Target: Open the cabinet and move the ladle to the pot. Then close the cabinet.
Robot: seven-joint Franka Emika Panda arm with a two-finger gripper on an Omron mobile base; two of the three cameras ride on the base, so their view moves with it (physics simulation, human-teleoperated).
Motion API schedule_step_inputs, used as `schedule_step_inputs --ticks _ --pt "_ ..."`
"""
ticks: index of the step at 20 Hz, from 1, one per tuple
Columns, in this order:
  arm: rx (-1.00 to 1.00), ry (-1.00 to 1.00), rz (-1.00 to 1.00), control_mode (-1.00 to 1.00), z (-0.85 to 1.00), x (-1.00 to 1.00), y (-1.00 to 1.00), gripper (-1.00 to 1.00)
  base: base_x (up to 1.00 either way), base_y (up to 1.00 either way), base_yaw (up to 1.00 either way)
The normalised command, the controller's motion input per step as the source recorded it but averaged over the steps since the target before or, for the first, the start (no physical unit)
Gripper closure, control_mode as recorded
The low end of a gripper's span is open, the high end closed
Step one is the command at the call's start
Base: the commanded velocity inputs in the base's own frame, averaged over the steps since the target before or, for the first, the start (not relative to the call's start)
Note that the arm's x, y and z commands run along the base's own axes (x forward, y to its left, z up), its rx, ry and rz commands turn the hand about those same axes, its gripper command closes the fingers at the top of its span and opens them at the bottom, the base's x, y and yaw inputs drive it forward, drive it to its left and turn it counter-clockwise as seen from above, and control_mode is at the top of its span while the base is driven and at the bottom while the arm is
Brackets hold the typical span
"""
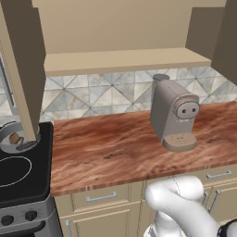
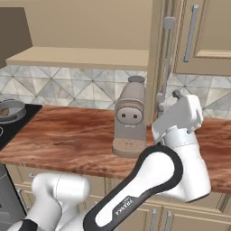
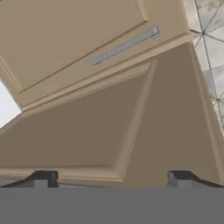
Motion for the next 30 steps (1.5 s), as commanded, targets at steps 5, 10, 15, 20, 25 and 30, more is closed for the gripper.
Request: schedule_step_inputs --ticks 5,10,15,20,25,30 --pt "0.03 -0.21 0.20 -1.00 0.17 0.02 1.00 -1.00 0.00 0.00 0.00" --pt "0.00 -0.20 0.08 -1.00 0.33 0.47 1.00 -1.00 0.00 0.00 0.00" --pt "-0.06 -0.12 0.00 -1.00 0.41 0.78 1.00 -1.00 0.00 0.00 0.00" --pt "-0.13 -0.01 -0.01 -1.00 0.51 0.94 1.00 -1.00 0.00 0.00 0.00" --pt "-0.26 0.04 -0.18 -1.00 0.32 0.94 1.00 -1.00 0.00 0.00 0.00" --pt "-0.18 0.31 -0.23 -1.00 0.03 1.00 0.72 -1.00 0.00 0.00 0.00"
